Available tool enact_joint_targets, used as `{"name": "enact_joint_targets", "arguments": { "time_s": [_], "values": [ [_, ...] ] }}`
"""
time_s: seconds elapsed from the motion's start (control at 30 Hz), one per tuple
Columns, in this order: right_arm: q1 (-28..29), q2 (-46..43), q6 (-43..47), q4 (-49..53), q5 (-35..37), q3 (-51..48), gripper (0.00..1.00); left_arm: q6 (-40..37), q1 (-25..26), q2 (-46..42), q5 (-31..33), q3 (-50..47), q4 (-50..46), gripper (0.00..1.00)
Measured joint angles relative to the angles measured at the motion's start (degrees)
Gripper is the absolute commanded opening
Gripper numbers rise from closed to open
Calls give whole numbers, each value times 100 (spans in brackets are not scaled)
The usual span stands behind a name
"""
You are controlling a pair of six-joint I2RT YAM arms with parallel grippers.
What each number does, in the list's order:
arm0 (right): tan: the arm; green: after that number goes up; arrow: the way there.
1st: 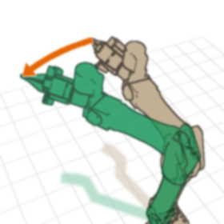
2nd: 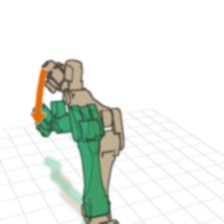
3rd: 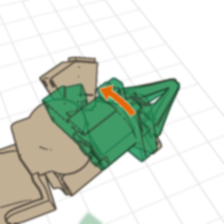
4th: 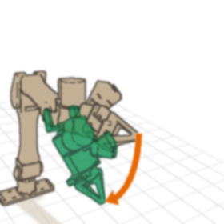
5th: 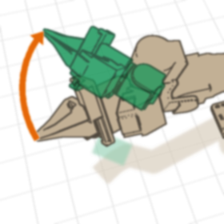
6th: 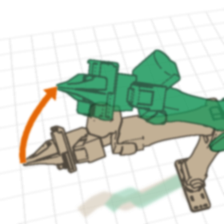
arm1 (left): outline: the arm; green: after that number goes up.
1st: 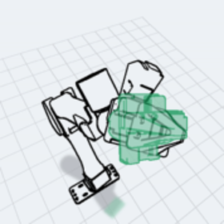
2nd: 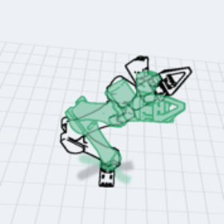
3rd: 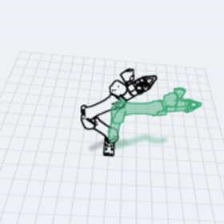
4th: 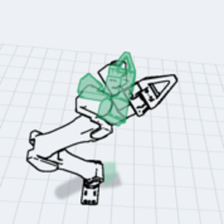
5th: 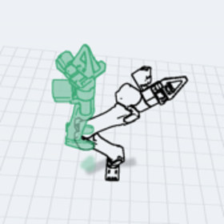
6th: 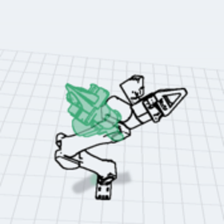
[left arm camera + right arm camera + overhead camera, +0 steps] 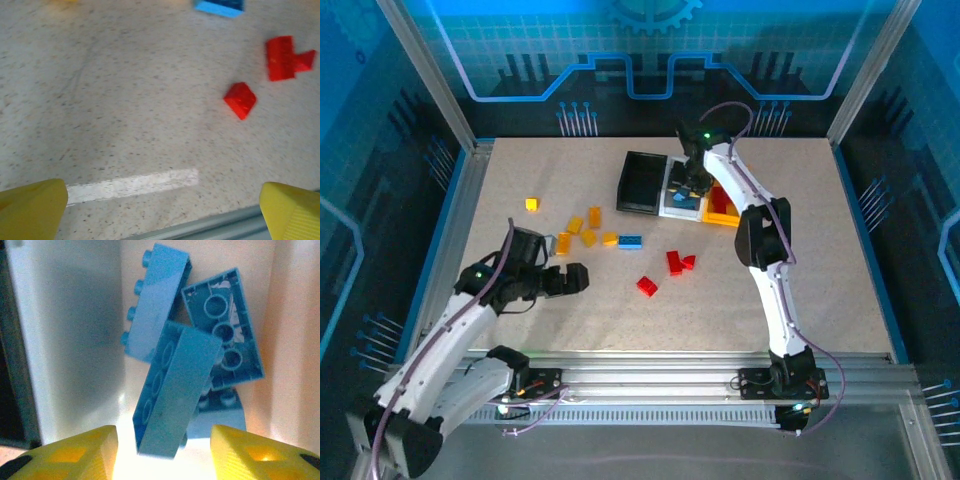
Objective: Sort the legos into containers by color
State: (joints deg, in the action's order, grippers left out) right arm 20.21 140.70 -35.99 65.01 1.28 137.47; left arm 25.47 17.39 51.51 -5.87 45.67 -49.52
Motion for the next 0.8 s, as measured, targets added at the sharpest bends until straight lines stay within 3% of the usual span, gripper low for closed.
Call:
{"name": "enact_joint_targets", "arguments": {
  "time_s": [0.33, 0.5, 0.8],
  "values": [
    [949, -2063, -4, -153, 125, -1781, 57, -35, -826, 2452, 295, 1126, 105, 99],
    [1279, -2599, -68, -223, -28, -2601, 57, -354, -935, 3869, 420, 2094, 282, 98],
    [1307, -3552, -249, -358, -90, -3858, 58, -868, -935, 5270, 767, 2747, 361, 84]
  ]
}}
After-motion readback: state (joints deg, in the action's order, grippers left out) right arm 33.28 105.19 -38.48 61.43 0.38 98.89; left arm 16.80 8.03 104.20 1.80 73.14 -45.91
